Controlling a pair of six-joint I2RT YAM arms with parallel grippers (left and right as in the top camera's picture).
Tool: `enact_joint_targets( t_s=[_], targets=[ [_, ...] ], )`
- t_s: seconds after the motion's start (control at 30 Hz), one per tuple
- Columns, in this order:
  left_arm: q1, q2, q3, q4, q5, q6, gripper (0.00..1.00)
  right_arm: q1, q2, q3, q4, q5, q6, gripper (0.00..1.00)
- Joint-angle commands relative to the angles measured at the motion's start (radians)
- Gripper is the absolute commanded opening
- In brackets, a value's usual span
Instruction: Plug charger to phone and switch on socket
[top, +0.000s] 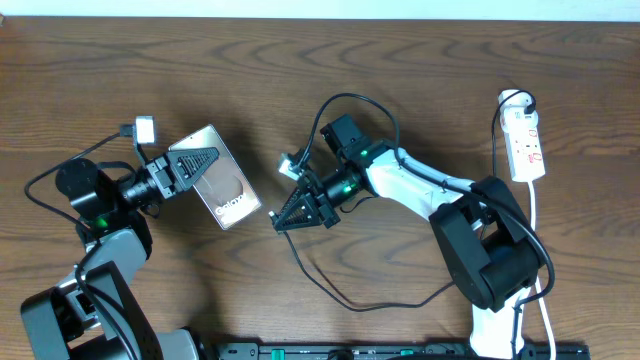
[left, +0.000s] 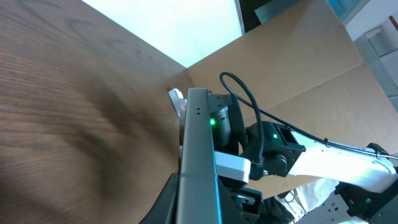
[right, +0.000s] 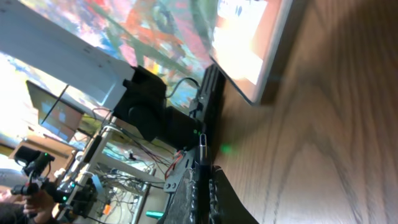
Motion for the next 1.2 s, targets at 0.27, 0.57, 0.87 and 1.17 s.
enact_joint_targets(
  t_s=[0.27, 0.57, 0.87, 1.17],
  targets=[
    [0.004, -0.003, 0.001, 0.008, 0.021, 0.018, 0.07, 0.011, 0.005, 0.008, 0.023, -0.119, -0.036, 0.01],
    [0.004, -0.003, 0.001, 0.008, 0.02, 0.017, 0.08, 0.011, 0.024, -0.02, 0.073, -0.146, -0.035, 0.01],
    [0.004, -0.003, 0.001, 0.008, 0.019, 0.018, 0.07, 0.031, 0.133, -0.02, 0.196, -0.147, 0.119, 0.01],
    [0.004, -0.003, 0.001, 0.008, 0.02, 0.021, 0.08, 0.081, 0.133, -0.019, 0.437, -0.147, 0.325, 0.01]
  ],
)
